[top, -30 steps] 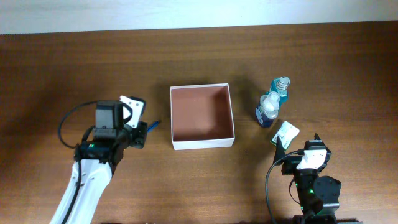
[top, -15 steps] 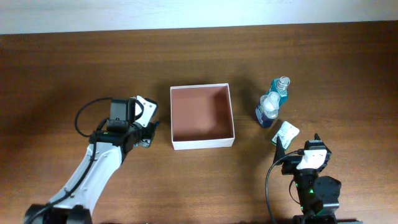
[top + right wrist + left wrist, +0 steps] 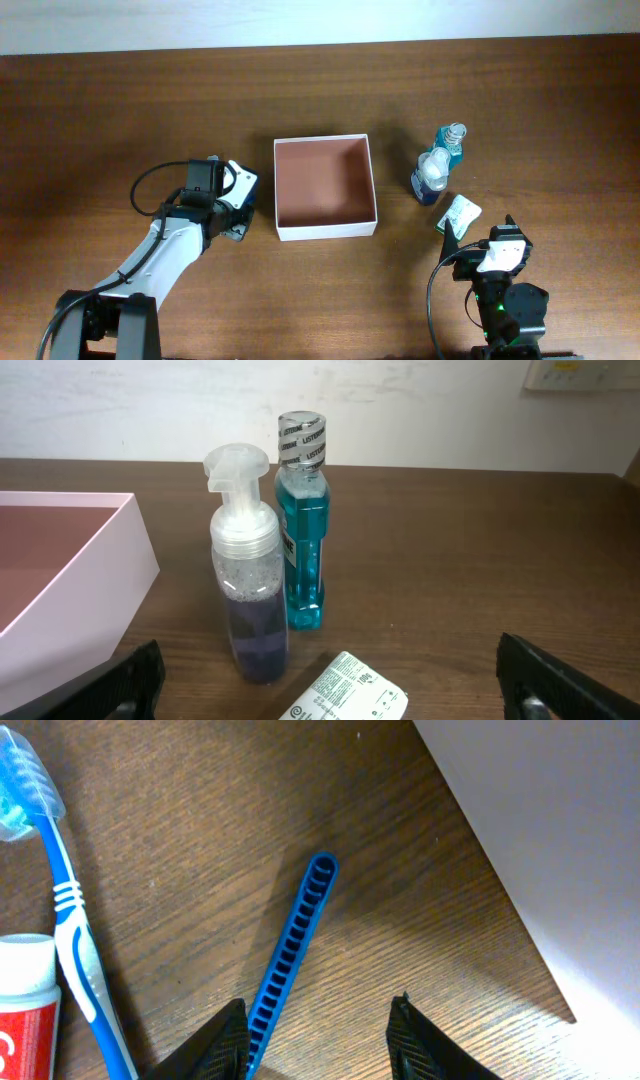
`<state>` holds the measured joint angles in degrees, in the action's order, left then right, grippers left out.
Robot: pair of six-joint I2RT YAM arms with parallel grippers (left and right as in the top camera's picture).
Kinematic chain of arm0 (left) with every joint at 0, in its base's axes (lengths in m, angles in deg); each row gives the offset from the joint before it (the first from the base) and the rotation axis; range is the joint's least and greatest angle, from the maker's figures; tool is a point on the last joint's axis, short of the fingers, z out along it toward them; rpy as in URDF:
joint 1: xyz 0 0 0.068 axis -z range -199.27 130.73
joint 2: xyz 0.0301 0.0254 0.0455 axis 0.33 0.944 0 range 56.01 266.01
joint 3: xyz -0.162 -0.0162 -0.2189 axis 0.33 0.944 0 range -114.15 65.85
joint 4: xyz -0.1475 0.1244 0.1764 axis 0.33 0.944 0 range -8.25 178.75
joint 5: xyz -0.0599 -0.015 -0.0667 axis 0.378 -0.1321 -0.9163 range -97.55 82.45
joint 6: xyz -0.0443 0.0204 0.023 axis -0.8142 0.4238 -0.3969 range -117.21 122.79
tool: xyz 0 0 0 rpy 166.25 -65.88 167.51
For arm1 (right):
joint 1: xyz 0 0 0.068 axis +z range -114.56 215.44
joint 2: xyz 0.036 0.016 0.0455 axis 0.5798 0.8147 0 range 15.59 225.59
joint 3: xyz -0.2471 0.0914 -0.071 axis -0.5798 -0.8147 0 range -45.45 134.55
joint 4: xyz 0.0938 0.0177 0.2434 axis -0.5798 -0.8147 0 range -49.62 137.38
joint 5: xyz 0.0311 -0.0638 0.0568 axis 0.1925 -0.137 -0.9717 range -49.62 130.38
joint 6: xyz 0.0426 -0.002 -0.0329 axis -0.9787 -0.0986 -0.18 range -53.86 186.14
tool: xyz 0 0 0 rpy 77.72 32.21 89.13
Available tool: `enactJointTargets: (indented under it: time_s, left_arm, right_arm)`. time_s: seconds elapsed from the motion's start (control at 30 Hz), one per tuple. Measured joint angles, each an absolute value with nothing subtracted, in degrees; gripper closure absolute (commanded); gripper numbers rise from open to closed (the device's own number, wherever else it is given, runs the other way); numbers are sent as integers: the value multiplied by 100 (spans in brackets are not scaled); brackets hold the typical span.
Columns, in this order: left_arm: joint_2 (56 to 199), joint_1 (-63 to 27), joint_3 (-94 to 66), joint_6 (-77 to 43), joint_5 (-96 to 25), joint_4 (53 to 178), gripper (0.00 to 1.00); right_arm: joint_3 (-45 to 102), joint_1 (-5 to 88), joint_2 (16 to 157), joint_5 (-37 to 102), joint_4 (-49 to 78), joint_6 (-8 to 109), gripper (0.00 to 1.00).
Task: Pack container
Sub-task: 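Lower the left gripper and close it on the blue razor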
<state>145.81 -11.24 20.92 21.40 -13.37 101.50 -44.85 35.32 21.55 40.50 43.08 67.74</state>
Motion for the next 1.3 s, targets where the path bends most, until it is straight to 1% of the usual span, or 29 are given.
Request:
enactJointTargets:
  time_s: [0.17, 0.5, 0.83, 0.93, 0.97, 1.03, 1.3]
  left_arm:
    - [14727, -1124, 2085, 2254, -1335, 9883, 55]
    - [15005, -1124, 2083, 2343, -1160, 9839, 54]
    - [15280, -1130, 2028, 2343, -1130, 9542, 54]
    - [15343, -1130, 1976, 2343, -1138, 9485, 56]
    - [15352, -1130, 1974, 2343, -1143, 9472, 59]
    - [15361, -1130, 1974, 2341, -1163, 9468, 60]
    - [15370, -1128, 1961, 2343, -1178, 9490, 60]
  right_arm:
    - [-4485, 3532, 2155, 4050, 4308, 6770, 2]
    - [-4485, 3532, 2155, 4050, 4308, 6770, 2]
    - [-4485, 3532, 2155, 4050, 4308, 6770, 2]
    - [-4485, 3532, 2155, 4050, 4308, 6772, 2]
    - [-4485, 3532, 2155, 4050, 4308, 6772, 2]
    - [-4485, 3532, 2155, 4050, 4308, 6772, 2]
    - [-4485, 3532, 2155, 4050, 4308, 6770, 2]
